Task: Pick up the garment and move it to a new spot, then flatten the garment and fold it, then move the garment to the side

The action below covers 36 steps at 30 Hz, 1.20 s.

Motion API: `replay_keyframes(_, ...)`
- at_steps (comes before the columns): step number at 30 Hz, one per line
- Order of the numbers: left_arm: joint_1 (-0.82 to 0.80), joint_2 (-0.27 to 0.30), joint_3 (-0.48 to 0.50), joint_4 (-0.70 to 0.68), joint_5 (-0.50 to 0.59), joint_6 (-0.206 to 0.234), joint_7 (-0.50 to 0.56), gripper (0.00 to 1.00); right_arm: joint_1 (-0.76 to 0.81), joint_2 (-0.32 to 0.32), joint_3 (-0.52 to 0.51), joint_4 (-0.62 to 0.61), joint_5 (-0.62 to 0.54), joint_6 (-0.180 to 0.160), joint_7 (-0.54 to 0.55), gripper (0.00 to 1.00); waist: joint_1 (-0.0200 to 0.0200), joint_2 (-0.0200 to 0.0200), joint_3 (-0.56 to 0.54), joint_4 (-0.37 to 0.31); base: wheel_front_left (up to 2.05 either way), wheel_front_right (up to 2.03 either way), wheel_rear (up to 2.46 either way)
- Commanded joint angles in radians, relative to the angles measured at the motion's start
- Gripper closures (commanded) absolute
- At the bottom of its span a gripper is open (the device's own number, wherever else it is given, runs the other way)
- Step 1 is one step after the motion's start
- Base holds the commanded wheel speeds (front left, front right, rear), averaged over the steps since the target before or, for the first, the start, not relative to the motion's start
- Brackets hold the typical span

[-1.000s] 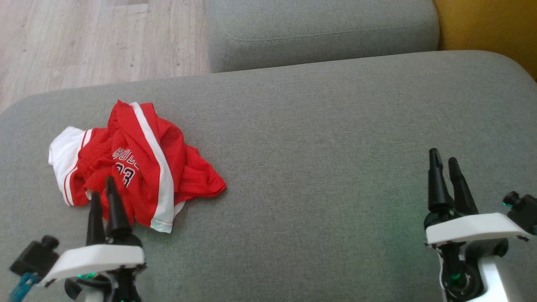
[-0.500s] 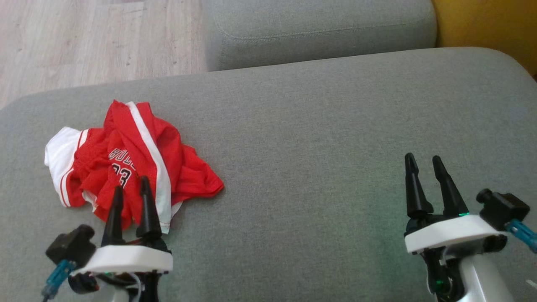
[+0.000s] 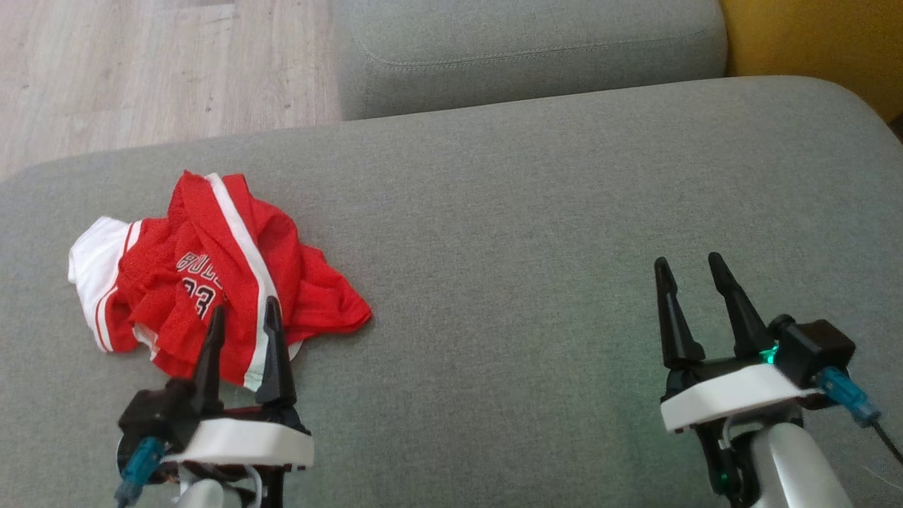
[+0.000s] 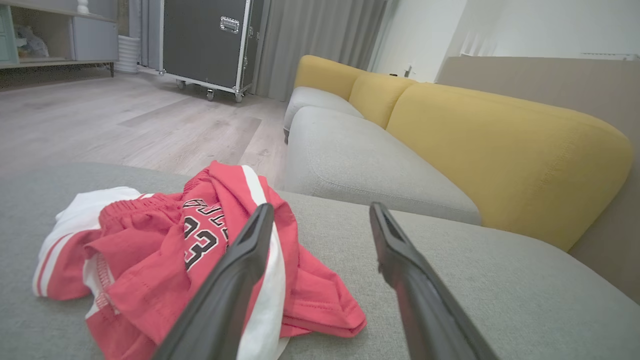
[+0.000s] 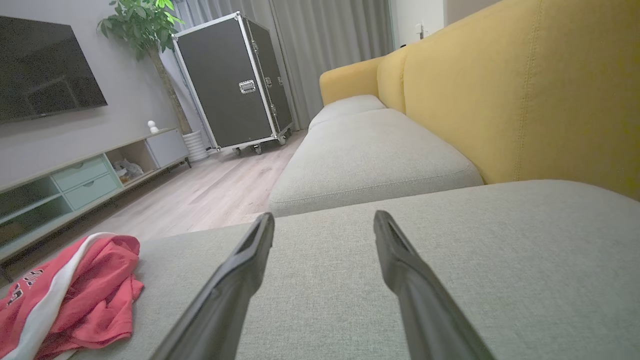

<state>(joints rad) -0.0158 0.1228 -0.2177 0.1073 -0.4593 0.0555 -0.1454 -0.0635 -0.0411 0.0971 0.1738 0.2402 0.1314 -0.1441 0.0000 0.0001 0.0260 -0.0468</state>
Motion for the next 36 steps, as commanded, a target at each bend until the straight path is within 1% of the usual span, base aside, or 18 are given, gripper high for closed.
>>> replay_keyframes(1,-0.049,0.022,0.009,-0.045,0.044,0.016,-0.017,0.00,-0.053,-0.008,0.028,-0.042,-0.049,-0.001,-0.018,0.00,0.0000,-0.0001,0.001,0.000,0.00,0.00,0.00)
replay_keyframes(4,-0.050,0.028,0.001,-0.049,0.068,0.025,-0.023,0.00,-0.053,-0.008,0.032,-0.045,-0.079,-0.001,-0.024,0.00,0.0000,-0.0001,0.001,0.000,0.00,0.00,0.00)
replay_keyframes(13,-0.057,0.064,-0.050,-0.054,0.198,0.076,-0.049,0.00,-0.059,-0.008,0.049,-0.067,-0.220,-0.001,-0.050,0.00,0.0000,-0.0001,0.003,-0.003,0.00,0.00,0.00)
replay_keyframes(19,-0.067,0.096,-0.102,-0.043,0.301,0.128,-0.067,0.00,-0.053,-0.008,0.060,-0.078,-0.304,-0.001,-0.068,0.00,0.0000,-0.0001,0.005,-0.002,0.00,0.00,0.00)
replay_keyframes(21,-0.069,0.097,-0.113,-0.044,0.313,0.143,-0.073,0.00,-0.054,-0.008,0.064,-0.084,-0.331,-0.001,-0.074,0.00,0.0000,-0.0001,0.007,-0.003,0.00,0.00,0.00)
replay_keyframes(24,-0.067,0.090,-0.115,-0.055,0.307,0.151,-0.082,0.00,-0.049,-0.009,0.064,-0.088,-0.339,-0.001,-0.083,0.00,0.0000,-0.0001,0.008,-0.003,0.00,0.00,0.00)
replay_keyframes(26,-0.061,0.079,-0.101,-0.066,0.292,0.148,-0.088,0.00,-0.042,-0.009,0.054,-0.084,-0.312,-0.001,-0.089,0.00,0.0000,-0.0001,0.008,-0.003,0.00,0.00,0.00)
replay_keyframes(29,-0.048,0.055,-0.069,-0.081,0.270,0.130,-0.096,0.00,-0.031,-0.009,0.036,-0.069,-0.255,-0.001,-0.098,0.00,0.0000,-0.0001,0.008,-0.005,0.00,0.00,0.00)
replay_keyframes(32,-0.028,0.022,-0.027,-0.084,0.255,0.097,-0.105,0.00,-0.022,-0.009,0.035,-0.065,-0.220,-0.001,-0.106,0.00,0.0000,-0.0001,0.007,-0.007,0.00,0.00,0.00)
replay_keyframes(36,-0.006,-0.011,0.024,-0.069,0.267,0.045,-0.116,0.00,-0.006,-0.009,0.034,-0.072,-0.148,-0.001,-0.118,0.00,0.0000,-0.0001,0.008,-0.012,0.00,0.00,0.00)
